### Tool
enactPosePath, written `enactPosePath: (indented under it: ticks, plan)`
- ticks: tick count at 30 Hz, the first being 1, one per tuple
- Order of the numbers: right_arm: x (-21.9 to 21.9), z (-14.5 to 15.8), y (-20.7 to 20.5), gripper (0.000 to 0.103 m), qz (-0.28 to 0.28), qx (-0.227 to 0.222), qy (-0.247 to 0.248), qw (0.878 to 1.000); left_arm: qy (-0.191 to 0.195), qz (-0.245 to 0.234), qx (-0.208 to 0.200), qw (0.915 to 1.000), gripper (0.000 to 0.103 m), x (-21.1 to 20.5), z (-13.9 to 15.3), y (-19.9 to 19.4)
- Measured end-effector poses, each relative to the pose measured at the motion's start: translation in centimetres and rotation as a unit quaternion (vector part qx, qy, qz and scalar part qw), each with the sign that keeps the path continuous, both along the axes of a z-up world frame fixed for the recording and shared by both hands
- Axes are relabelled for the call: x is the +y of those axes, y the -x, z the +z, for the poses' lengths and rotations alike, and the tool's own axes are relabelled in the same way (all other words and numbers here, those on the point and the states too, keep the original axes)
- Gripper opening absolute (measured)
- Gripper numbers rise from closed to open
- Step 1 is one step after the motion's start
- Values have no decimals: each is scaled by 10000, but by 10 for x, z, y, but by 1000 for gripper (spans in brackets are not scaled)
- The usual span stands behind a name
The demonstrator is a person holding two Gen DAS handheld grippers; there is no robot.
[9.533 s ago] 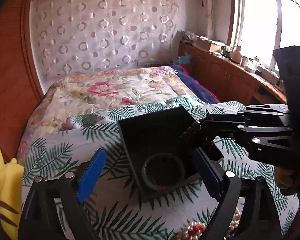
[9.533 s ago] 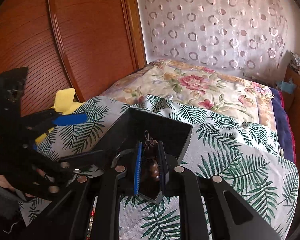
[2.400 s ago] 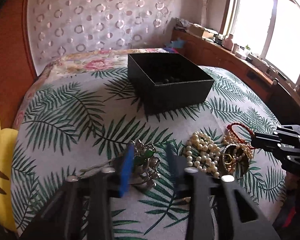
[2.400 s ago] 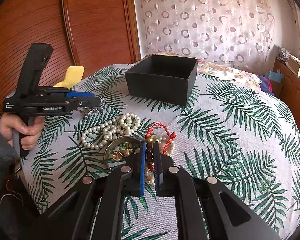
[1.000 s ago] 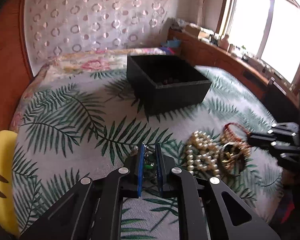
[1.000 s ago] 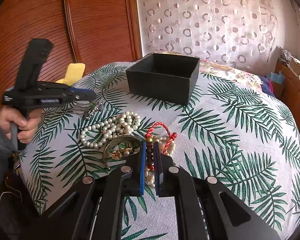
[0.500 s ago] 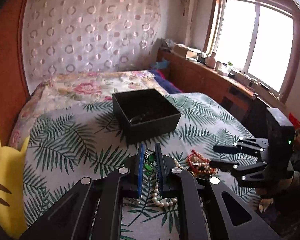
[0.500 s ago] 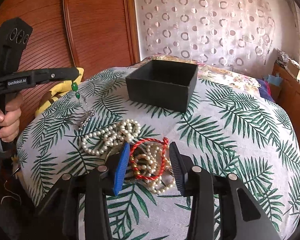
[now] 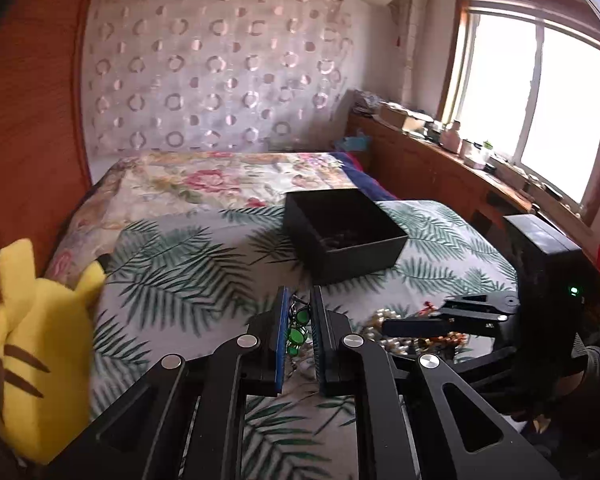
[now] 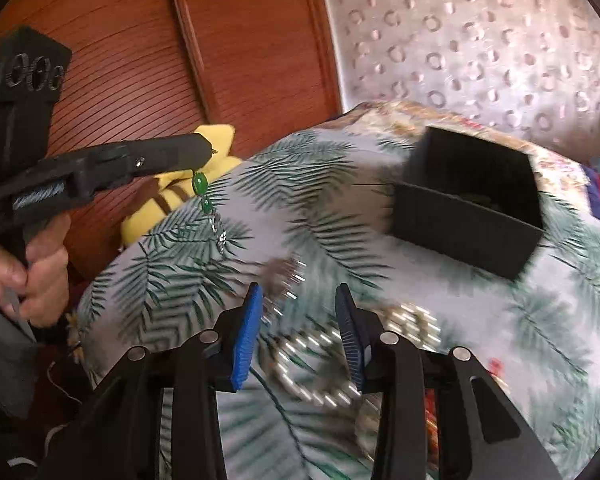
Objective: Organize jewelry
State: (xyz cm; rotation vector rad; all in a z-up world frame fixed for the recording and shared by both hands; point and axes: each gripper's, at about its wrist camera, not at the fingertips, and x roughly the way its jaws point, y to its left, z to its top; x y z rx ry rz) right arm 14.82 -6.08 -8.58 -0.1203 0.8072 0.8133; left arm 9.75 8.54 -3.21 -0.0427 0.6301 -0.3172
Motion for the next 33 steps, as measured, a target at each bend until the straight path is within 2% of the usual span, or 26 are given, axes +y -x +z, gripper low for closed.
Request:
enactPosePath:
  ticks: [3,8,11,13,16,24,33]
  plan:
    - [22,-9,-11,33,3,214,135,9997,16,115,6,9999,10,13,-2,2]
    - [41,-19,-17,32,-63,269,540,9982,20,227,18,9997,10,23,-5,4]
    - [44,-25,-20,32,-106,362,582,9976,-2,284,26,9996,10,27,-6,3]
    - [44,-26,-21,18,-54,413,536,9977,4,298,32,9996,10,28,-7,2]
    - [43,-25,-21,16,26,384,510,9980,0,321,40,9995,10,27,-8,0]
    - [5,14,-22,12,-198,-186,352,9990,54,206,-87,9997,10,17,3,-13]
    - [-70,67,-68,10,-678,-684,33,9953,174,-127,-270,9994,10,-27,29,-61]
